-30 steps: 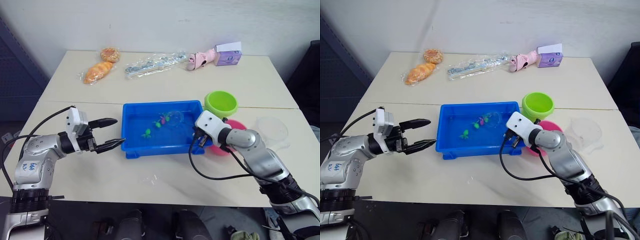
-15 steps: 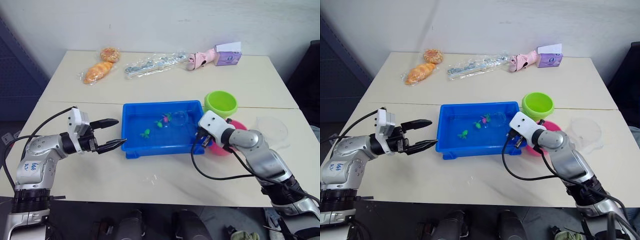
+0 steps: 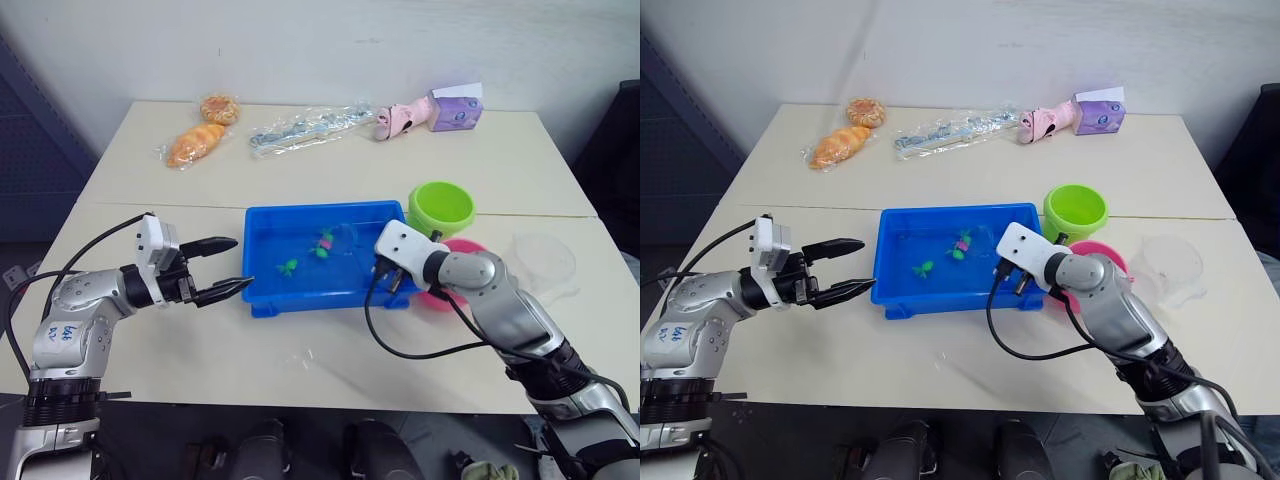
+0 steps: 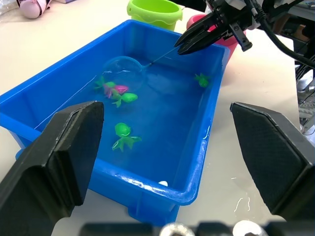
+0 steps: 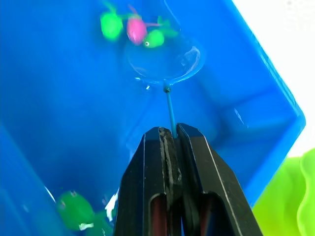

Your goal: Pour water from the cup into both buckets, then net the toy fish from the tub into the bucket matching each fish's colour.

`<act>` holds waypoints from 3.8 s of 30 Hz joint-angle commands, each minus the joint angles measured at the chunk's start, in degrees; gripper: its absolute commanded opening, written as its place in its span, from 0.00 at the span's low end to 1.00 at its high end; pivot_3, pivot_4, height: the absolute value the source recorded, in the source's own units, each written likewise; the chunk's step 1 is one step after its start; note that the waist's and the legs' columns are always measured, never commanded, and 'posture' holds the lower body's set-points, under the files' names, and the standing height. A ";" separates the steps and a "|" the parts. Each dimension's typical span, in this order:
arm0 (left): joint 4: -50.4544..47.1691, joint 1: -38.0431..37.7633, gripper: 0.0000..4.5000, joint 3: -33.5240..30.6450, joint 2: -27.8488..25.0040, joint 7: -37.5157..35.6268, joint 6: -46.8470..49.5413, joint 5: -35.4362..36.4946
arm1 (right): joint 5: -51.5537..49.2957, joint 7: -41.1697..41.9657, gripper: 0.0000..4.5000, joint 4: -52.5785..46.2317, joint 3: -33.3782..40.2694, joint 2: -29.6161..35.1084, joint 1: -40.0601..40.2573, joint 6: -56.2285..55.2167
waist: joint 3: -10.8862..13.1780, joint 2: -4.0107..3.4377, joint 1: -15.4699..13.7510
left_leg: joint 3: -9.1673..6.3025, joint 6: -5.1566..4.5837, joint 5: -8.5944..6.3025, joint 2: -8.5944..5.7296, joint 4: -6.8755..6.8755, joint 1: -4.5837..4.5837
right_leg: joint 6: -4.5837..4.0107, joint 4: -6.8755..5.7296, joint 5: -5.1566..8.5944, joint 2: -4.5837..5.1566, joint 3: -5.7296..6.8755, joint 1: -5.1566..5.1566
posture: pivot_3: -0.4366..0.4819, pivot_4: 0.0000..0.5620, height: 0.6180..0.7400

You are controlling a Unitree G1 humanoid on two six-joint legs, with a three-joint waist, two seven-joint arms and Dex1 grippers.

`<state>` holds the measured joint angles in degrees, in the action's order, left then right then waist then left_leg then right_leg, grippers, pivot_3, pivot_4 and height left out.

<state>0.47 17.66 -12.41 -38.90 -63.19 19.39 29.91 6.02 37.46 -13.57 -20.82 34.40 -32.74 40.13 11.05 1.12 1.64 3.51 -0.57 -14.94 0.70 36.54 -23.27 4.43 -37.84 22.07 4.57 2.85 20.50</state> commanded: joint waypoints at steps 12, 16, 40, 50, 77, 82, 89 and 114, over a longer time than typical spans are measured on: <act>-1.64 0.41 0.98 -0.29 0.06 -0.02 -0.44 1.13 | -1.08 0.23 0.00 -1.32 2.79 -2.70 -0.95 0.29 | 0.00 0.00 0.02 | 0.00 0.00 0.00 0.00 0.00 0.00 | 0.00 -0.02 0.00 0.00 0.00 0.00 | 0.48 0.27 1.00; -1.52 0.48 0.98 -0.30 0.02 -0.04 -0.46 1.09 | -2.05 0.44 0.00 -0.42 3.78 -3.84 -1.25 -0.10 | 0.00 0.00 0.04 | 0.00 0.00 0.00 0.00 0.00 0.00 | 0.00 -0.02 0.00 0.00 0.00 0.00 | 0.48 0.27 1.00; -1.88 5.18 0.98 3.47 2.70 -1.52 -0.17 1.78 | -26.63 6.29 0.00 -24.11 25.16 0.85 6.39 18.53 | -0.01 0.02 -0.26 | -0.04 -0.06 -0.03 -0.01 -0.02 -0.01 | 0.00 0.01 -0.01 0.01 0.01 -0.09 | 0.48 0.27 1.00; -0.11 11.31 0.98 8.89 7.69 -4.93 1.32 2.97 | -35.67 4.41 0.00 -41.22 51.72 3.87 25.11 23.42 | -0.02 0.03 -0.33 | -0.03 0.01 0.01 0.00 -0.07 0.01 | 0.01 0.01 -0.01 -0.06 0.00 -0.10 | 0.48 0.27 1.00; 3.64 15.50 0.98 15.03 15.65 -6.93 -0.33 0.95 | -0.25 -5.09 0.00 -24.80 63.17 0.87 63.74 -33.79 | -0.06 0.00 -1.52 | 0.11 0.11 0.16 -0.02 0.02 0.19 | 0.03 0.03 -0.01 -0.15 -0.15 -0.15 | 0.48 0.27 1.00; 2.50 14.88 0.98 15.13 16.13 -5.67 -0.09 1.01 | 3.47 -6.49 0.00 -21.05 61.15 1.48 62.91 -43.46 | -0.06 0.00 -1.57 | 0.11 0.13 0.18 -0.02 0.02 0.20 | 0.03 0.03 -0.01 -0.15 -0.16 -0.16 | 0.48 0.27 1.00; 2.04 14.48 0.98 15.06 16.19 -4.39 -0.28 0.84 | 11.40 -11.29 0.00 -17.89 58.39 1.08 61.19 -49.80 | -0.07 0.00 -1.57 | 0.11 0.14 0.19 -0.02 0.02 0.21 | 0.03 0.01 -0.01 -0.15 -0.16 -0.16 | 0.48 0.27 1.00; 4.39 16.06 0.98 15.03 17.20 -3.51 -1.65 0.17 | 36.71 -30.20 0.00 -10.40 56.85 7.69 60.09 -68.19 | -0.09 -0.05 -1.56 | 0.11 0.22 0.24 -0.01 0.19 0.20 | 0.03 -0.04 -0.01 -0.17 -0.16 -0.18 | 0.48 0.27 1.00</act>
<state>5.51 33.27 2.82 -22.07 -66.73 18.60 29.96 42.90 8.44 -22.55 33.86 41.27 27.47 -27.68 10.96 1.07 0.09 3.62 -0.34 -14.70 0.69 36.73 -23.07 4.47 -37.89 22.06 4.40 2.69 20.32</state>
